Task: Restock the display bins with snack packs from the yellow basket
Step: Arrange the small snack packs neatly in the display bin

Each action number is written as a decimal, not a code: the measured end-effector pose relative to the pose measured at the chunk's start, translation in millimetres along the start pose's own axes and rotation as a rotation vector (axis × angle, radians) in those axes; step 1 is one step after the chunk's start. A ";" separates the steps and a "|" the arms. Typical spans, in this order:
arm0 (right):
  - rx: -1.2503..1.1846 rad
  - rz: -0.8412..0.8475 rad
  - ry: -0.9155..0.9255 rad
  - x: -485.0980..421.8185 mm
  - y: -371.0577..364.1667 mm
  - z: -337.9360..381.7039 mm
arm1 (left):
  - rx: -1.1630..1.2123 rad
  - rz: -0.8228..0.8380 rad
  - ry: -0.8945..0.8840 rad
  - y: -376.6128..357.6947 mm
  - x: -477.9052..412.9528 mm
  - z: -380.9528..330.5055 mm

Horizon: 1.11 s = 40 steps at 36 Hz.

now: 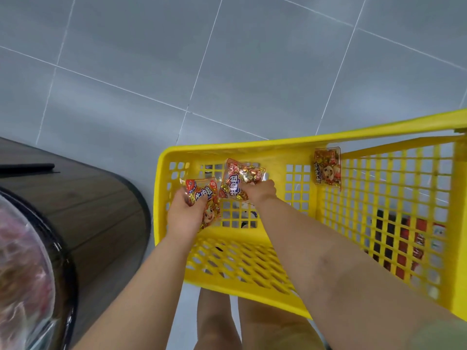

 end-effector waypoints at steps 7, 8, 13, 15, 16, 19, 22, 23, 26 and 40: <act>-0.092 0.062 0.160 4.7 -2.4 -2.3 | -0.077 -0.089 -0.056 4.3 -2.7 -1.3; -0.114 0.086 0.167 8.8 0.1 -5.4 | -0.073 -0.097 -0.060 4.2 -2.1 -2.2; -0.382 0.286 0.063 17.5 30.4 -30.6 | 0.044 -0.097 0.026 1.6 -2.6 0.6; -0.467 0.380 0.021 22.7 45.5 -39.2 | 0.170 -0.040 0.169 -3.4 -3.3 5.9; -0.488 0.438 0.010 25.5 50.8 -43.3 | 0.231 0.012 0.231 -7.2 -2.5 6.6; -0.347 0.530 0.067 38.3 57.5 -49.8 | 0.300 0.163 0.337 -20.3 0.8 7.8; -0.156 0.482 0.160 50.8 55.2 -47.7 | 0.303 0.242 0.323 -32.5 5.8 -2.7; -0.134 0.456 0.190 52.7 54.5 -45.0 | 0.320 0.273 0.314 -37.3 7.6 -7.6; -0.124 0.443 0.297 60.4 52.9 -34.3 | 0.252 0.348 0.255 -47.7 10.5 -14.5; -0.003 -0.645 0.431 19.8 153.5 -2.4 | 0.253 0.194 0.140 -57.6 0.0 -3.9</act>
Point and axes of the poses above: each hand's wrist, its own x-axis away from the middle knuckle, its own y-axis out of the back of the hand, z = x × y, the point moved 5 cm from there along -x, towards the middle knuckle, and after that the axes turned 9 degrees about -y, right-handed, at the moved point
